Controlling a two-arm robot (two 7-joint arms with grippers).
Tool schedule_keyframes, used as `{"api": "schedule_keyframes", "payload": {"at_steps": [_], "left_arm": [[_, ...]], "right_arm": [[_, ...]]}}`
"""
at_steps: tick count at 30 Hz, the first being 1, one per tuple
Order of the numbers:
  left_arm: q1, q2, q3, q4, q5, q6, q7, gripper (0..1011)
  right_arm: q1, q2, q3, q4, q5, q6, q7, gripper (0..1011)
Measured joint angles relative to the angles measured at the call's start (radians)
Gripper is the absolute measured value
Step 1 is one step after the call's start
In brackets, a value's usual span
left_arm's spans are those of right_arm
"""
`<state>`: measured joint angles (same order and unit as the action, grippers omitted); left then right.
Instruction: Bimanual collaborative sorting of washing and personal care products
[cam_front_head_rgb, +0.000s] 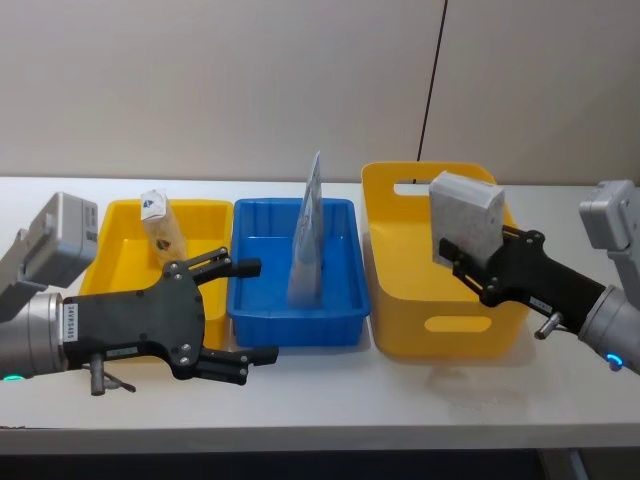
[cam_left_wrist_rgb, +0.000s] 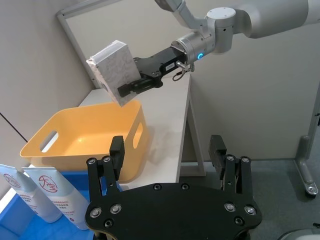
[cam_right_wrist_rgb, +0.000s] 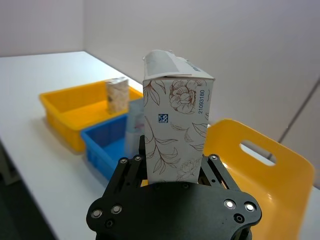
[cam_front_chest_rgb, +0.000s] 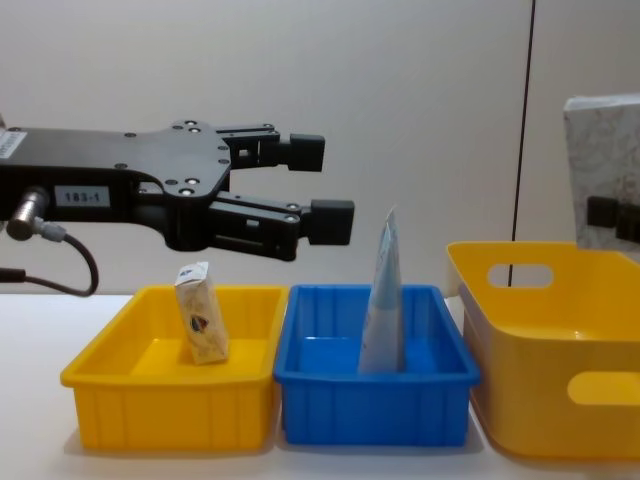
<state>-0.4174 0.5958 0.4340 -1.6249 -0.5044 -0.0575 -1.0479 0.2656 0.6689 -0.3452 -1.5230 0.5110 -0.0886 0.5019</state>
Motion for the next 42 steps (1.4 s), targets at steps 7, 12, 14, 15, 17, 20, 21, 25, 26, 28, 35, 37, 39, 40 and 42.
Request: {"api": "schedule_keyframes", "payload": {"at_steps": [7, 12, 14, 15, 17, 20, 21, 25, 26, 28, 35, 37, 39, 40, 42], "left_arm": [[0.000, 0.000, 0.000, 0.000, 0.000, 0.000, 0.000, 1001], [0.000, 0.000, 0.000, 0.000, 0.000, 0.000, 0.000, 1001], [0.000, 0.000, 0.000, 0.000, 0.000, 0.000, 0.000, 1002], [0.000, 0.000, 0.000, 0.000, 0.000, 0.000, 0.000, 1001], [0.000, 0.000, 0.000, 0.000, 0.000, 0.000, 0.000, 1002], [0.000, 0.000, 0.000, 0.000, 0.000, 0.000, 0.000, 1001], [0.000, 0.000, 0.000, 0.000, 0.000, 0.000, 0.000, 1001], [0.000, 0.000, 0.000, 0.000, 0.000, 0.000, 0.000, 1001], [0.000, 0.000, 0.000, 0.000, 0.000, 0.000, 0.000, 1001], [0.000, 0.000, 0.000, 0.000, 0.000, 0.000, 0.000, 1001], [0.000, 0.000, 0.000, 0.000, 0.000, 0.000, 0.000, 1001], [0.000, 0.000, 0.000, 0.000, 0.000, 0.000, 0.000, 1001], [0.000, 0.000, 0.000, 0.000, 0.000, 0.000, 0.000, 1001], [0.000, 0.000, 0.000, 0.000, 0.000, 0.000, 0.000, 1001], [0.000, 0.000, 0.000, 0.000, 0.000, 0.000, 0.000, 1002]], "right_arm": [[-0.011, -0.024, 0.013, 0.001, -0.047, 0.024, -0.107, 364], [-0.012, -0.046, 0.017, 0.010, -0.081, 0.043, -0.178, 364], [-0.010, -0.058, 0.018, 0.016, -0.101, 0.053, -0.215, 364], [-0.008, -0.067, 0.018, 0.021, -0.113, 0.059, -0.238, 364], [-0.006, -0.075, 0.018, 0.026, -0.125, 0.065, -0.260, 364], [0.005, -0.102, 0.018, 0.043, -0.157, 0.083, -0.321, 364], [0.006, -0.106, 0.018, 0.045, -0.163, 0.086, -0.332, 366], [0.021, -0.136, 0.014, 0.069, -0.197, 0.105, -0.391, 364], [0.026, -0.144, 0.013, 0.074, -0.203, 0.108, -0.402, 364], [0.037, -0.163, 0.010, 0.091, -0.224, 0.118, -0.436, 364], [0.082, -0.232, 0.000, 0.159, -0.283, 0.145, -0.548, 364], [0.095, -0.249, -0.002, 0.177, -0.296, 0.150, -0.575, 364], [0.117, -0.279, -0.006, 0.212, -0.316, 0.155, -0.612, 364], [0.135, -0.299, -0.008, 0.239, -0.329, 0.155, -0.636, 364], [0.157, -0.325, -0.010, 0.273, -0.339, 0.155, -0.662, 364]]}}
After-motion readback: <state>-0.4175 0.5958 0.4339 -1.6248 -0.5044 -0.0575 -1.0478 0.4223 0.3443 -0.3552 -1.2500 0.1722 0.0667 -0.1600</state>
